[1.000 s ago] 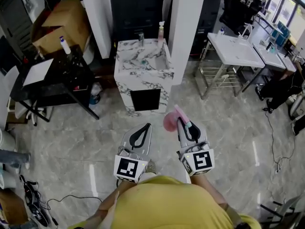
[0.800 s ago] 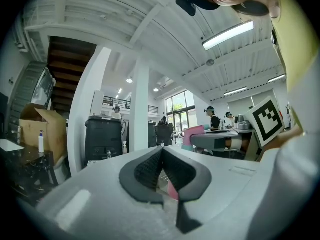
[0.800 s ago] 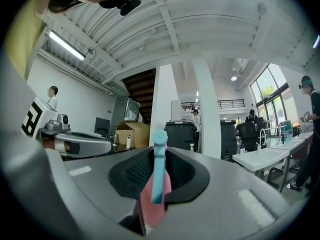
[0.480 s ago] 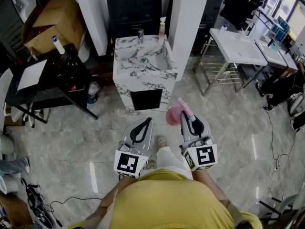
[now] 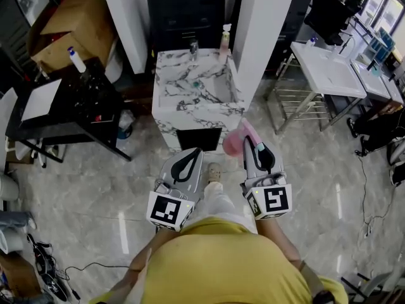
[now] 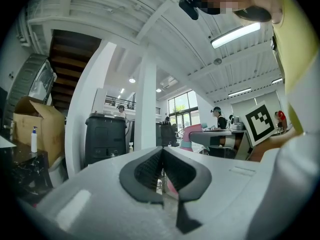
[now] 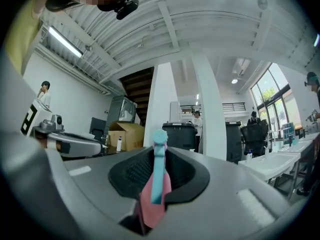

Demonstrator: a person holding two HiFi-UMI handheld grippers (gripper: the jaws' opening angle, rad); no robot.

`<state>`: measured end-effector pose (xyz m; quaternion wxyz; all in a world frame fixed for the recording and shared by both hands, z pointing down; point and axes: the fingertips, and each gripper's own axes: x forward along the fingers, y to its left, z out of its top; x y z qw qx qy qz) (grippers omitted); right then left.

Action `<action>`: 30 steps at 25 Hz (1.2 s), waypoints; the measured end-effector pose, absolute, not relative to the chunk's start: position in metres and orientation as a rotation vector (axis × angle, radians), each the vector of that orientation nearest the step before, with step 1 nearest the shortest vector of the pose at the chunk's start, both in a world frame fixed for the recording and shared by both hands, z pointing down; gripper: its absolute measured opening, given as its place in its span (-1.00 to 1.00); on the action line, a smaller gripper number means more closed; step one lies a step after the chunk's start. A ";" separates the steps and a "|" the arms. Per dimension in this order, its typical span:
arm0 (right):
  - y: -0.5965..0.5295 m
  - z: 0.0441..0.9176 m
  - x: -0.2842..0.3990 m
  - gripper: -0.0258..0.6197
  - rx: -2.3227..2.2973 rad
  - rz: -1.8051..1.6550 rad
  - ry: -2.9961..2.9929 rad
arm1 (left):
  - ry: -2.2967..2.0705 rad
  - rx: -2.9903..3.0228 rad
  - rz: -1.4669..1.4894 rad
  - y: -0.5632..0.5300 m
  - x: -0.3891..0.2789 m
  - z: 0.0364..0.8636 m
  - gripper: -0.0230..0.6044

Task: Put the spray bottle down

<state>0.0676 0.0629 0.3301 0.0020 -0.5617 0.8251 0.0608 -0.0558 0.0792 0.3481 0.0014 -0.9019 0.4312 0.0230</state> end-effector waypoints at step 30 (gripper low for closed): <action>-0.325 0.352 0.084 -0.73 -1.563 0.167 2.766 | 1.487 -2.788 0.017 -0.287 -0.028 0.359 -0.92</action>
